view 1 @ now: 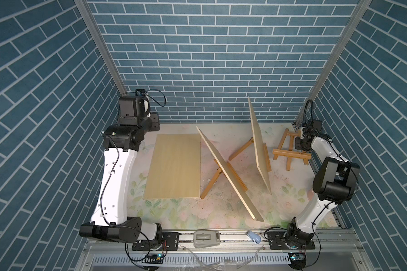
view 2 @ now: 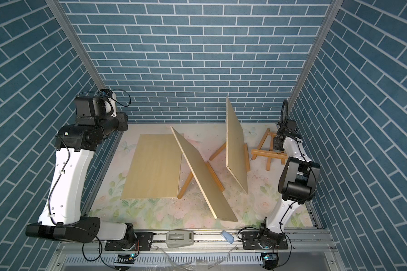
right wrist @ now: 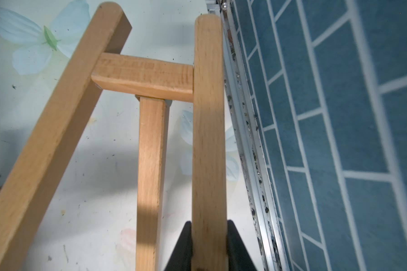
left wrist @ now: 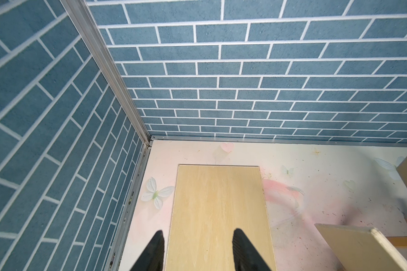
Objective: Disassemble the easel
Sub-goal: Place the easel at the corner of the board.
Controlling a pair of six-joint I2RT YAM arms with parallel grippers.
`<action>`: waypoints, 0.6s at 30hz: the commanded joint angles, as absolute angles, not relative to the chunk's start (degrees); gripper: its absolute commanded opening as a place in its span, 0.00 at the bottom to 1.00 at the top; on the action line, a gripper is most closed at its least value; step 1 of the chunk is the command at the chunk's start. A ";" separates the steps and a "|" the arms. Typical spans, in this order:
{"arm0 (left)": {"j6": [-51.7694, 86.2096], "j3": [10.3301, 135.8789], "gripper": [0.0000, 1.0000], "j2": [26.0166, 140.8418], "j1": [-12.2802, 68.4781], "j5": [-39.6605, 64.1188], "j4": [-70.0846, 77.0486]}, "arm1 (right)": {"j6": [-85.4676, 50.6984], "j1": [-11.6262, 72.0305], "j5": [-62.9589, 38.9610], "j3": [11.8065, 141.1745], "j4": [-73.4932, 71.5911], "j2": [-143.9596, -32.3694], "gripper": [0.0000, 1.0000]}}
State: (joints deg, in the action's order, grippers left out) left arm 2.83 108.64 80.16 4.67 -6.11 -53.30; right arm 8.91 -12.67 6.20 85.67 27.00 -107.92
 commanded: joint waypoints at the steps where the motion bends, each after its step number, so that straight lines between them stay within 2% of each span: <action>1: 3.16 110.66 0.49 79.33 4.48 -7.47 -55.43 | 10.98 -12.83 3.63 89.06 21.14 -109.58 0.00; 18: 2.87 117.09 0.48 81.53 4.52 -10.76 -61.41 | 17.29 -12.93 3.28 101.83 20.02 -125.23 0.00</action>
State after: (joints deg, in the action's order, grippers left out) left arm 2.83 115.57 80.77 4.67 -9.50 -59.00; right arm 15.03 -12.69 4.60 98.35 21.82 -124.14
